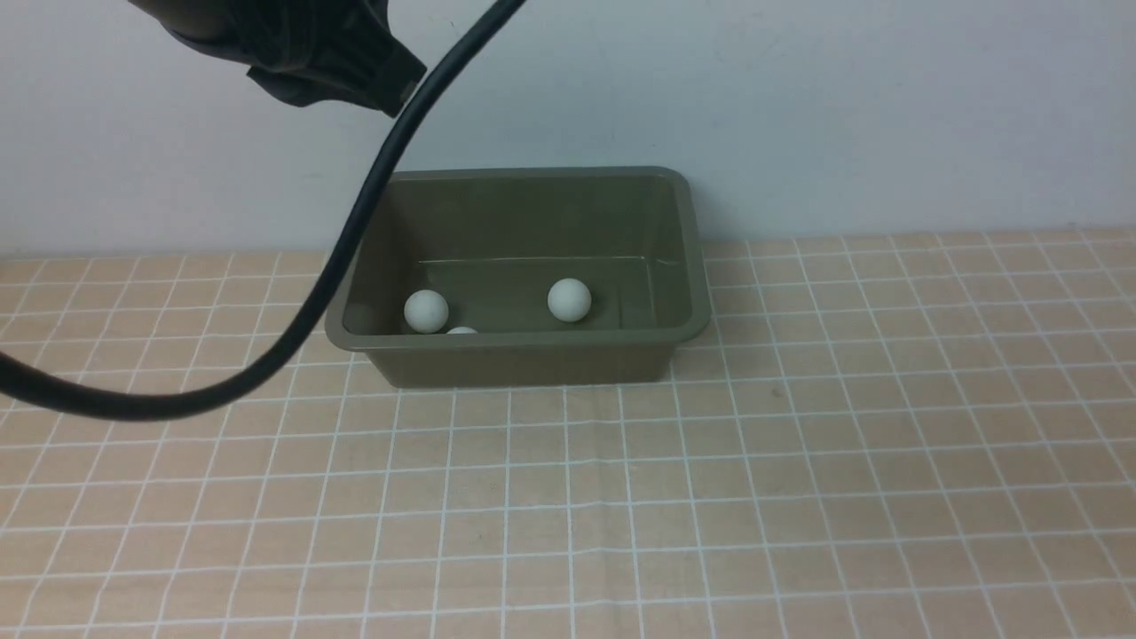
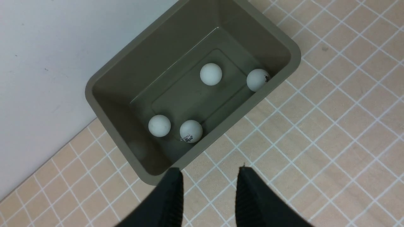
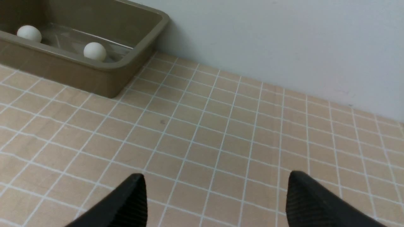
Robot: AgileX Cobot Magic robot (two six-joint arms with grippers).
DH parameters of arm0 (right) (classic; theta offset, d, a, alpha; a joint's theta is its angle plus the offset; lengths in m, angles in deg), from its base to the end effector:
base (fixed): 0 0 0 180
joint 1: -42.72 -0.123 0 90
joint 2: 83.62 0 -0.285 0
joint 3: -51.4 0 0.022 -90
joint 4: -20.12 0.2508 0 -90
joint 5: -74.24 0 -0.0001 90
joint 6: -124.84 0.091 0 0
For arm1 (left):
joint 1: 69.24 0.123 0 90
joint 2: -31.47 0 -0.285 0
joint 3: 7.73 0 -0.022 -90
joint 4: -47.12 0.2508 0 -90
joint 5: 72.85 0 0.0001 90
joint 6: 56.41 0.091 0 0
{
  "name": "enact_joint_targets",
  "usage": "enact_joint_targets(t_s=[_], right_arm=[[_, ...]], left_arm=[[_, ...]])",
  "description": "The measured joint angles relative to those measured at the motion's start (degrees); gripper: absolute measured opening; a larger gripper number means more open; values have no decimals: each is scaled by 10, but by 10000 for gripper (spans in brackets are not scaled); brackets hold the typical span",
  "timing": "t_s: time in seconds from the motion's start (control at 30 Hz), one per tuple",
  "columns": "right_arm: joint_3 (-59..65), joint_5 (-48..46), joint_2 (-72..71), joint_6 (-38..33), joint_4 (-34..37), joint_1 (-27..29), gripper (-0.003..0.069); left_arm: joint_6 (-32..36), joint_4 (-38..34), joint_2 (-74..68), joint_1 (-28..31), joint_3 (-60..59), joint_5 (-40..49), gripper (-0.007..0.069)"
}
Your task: Put the table tennis balls into the box on the light coffee tablecloth.
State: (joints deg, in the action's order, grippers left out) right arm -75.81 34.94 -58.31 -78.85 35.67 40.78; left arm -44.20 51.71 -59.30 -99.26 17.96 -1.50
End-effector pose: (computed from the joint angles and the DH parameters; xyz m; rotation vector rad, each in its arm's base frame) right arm 0.0630 0.0176 0.2782 -0.3437 1.9949 0.0673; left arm 0.2498 -0.1364 0.4679 0.8513 2.2200 -0.0459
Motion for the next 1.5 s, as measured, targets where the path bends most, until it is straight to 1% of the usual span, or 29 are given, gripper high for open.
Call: enact_joint_targets(t_s=[0.17,0.27,0.37,1.2,1.5], right_arm=[[51,23,0,0,40,0,537],[59,49,0,0,42,0,537],[59,54,0,-1,39,0,537],[62,-7,0,-1,39,0,536],[62,-8,0,-1,39,0,536]], left_arm=[[1,0,0,0,0,0,183],[2,0,0,0,0,0,183],[3,-1,0,0,0,0,183],[15,-4,0,0,0,-13,183],[8,-39,0,0,0,-9,183]])
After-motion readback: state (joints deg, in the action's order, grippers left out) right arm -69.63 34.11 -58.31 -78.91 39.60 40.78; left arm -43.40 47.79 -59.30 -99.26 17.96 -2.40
